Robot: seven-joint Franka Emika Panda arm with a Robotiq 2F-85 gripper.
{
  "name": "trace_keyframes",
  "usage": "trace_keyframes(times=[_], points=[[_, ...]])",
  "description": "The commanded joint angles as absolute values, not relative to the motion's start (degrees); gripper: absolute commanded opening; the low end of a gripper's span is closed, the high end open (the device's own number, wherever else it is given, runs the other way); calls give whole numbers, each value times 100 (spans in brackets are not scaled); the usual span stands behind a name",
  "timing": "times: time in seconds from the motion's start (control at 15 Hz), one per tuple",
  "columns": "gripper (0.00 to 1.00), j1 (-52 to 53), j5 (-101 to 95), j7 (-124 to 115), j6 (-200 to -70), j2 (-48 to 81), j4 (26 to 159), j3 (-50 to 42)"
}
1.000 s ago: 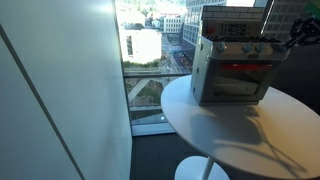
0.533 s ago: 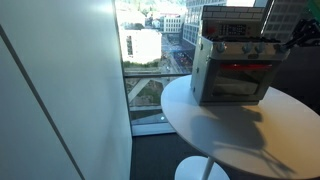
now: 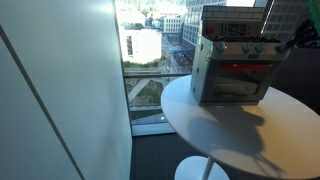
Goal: Turn the knob on the far right to the right
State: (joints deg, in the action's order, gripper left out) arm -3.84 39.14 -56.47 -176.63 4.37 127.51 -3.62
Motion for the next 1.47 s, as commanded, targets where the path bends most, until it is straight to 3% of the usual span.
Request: trace_keyframes(times=[0.0, 0.47, 0.93, 1.4], points=[[47, -383, 4003, -5628, -18000, 170, 12761, -377], [100, -365, 3980, -5571, -18250, -226, 12962, -354], [100, -354, 3844, -5331, -17667, -693, 13443, -338], [100, -640, 2770, -5193, -16044, -1185, 13569, -381]])
